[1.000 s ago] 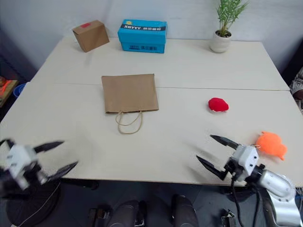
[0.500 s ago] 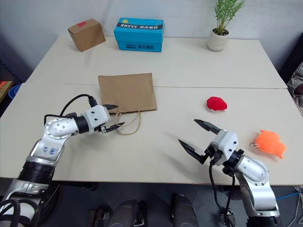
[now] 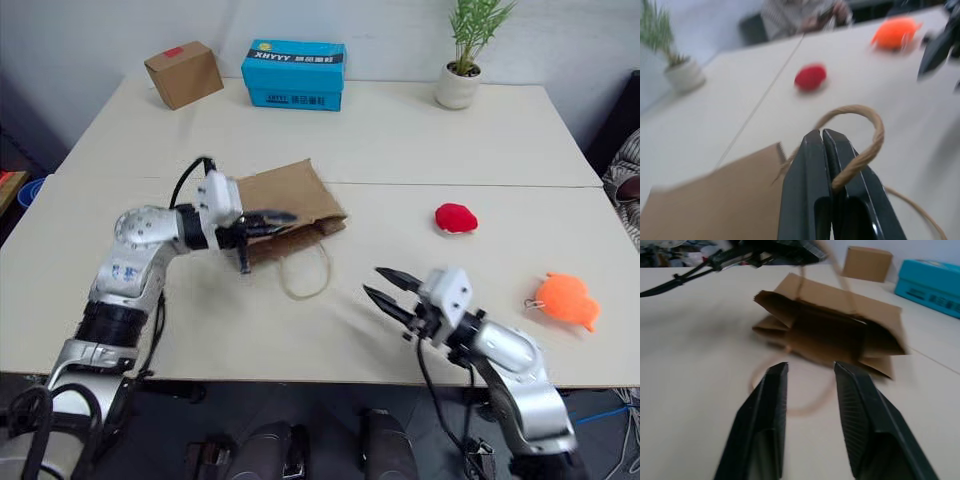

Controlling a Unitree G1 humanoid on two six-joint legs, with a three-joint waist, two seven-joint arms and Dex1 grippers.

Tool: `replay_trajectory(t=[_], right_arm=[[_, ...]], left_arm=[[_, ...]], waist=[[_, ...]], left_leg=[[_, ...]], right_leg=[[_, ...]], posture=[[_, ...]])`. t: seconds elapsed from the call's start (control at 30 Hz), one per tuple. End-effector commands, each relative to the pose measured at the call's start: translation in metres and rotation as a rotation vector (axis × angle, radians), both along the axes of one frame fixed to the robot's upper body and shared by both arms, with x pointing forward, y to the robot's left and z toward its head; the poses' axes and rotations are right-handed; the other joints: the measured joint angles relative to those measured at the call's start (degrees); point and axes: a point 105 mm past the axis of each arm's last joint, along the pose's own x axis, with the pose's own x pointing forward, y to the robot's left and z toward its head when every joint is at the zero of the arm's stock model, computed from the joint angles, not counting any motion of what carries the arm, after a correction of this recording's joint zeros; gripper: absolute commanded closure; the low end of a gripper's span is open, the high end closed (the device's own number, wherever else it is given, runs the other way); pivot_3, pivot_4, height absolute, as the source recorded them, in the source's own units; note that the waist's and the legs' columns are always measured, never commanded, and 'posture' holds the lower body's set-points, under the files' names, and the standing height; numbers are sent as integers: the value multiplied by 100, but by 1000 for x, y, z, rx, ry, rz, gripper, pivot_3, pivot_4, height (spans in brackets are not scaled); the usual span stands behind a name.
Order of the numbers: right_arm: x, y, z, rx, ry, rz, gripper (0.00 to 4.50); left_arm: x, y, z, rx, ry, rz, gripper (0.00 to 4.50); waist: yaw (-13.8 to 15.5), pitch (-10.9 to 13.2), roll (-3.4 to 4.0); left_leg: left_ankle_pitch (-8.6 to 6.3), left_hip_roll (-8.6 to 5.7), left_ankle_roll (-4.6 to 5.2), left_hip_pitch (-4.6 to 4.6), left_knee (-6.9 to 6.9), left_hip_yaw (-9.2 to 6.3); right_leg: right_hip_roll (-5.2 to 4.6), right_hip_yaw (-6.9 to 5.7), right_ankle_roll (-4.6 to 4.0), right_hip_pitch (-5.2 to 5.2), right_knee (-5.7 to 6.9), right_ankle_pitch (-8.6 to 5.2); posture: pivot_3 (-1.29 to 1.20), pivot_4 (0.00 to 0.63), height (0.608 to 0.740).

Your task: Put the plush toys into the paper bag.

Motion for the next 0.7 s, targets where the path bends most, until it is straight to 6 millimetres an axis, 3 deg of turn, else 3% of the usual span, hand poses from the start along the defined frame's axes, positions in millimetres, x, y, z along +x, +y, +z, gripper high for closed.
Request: replay_trajectory(t=[0.03, 0.27, 0.5, 0.7], right_arm=[[10, 18, 2, -1, -6, -4, 4359], [47, 45, 0, 2, -3, -48, 4435], [62, 58, -31, -129, 76, -54, 4435], [65, 60, -43, -149, 103, -74, 4435]], left_arm=[[-9, -8, 10, -38, 4, -31, 4500], [-23, -22, 5, -58, 34, -79, 4500], [-34, -27, 20, -195, 80, -126, 4500], [-39, -28, 25, -244, 104, -149, 4500]], waist=[[-6, 0, 1], [-2, 1, -1], [-12, 1, -1], [-16, 1, -1]], left_leg=[[0, 0, -1, 2, -3, 1], [0, -2, 0, -5, -1, 2], [1, -3, 2, -14, 0, -7], [2, -2, 1, -12, 0, -7]], right_leg=[[3, 0, 0, 0, 0, 0], [8, -2, 0, -3, -1, 0], [3, 1, 0, -3, -6, 0], [5, 1, 0, -3, -5, 0]], posture=[[0, 150, 740], [0, 150, 740], [0, 150, 740], [0, 150, 740]])
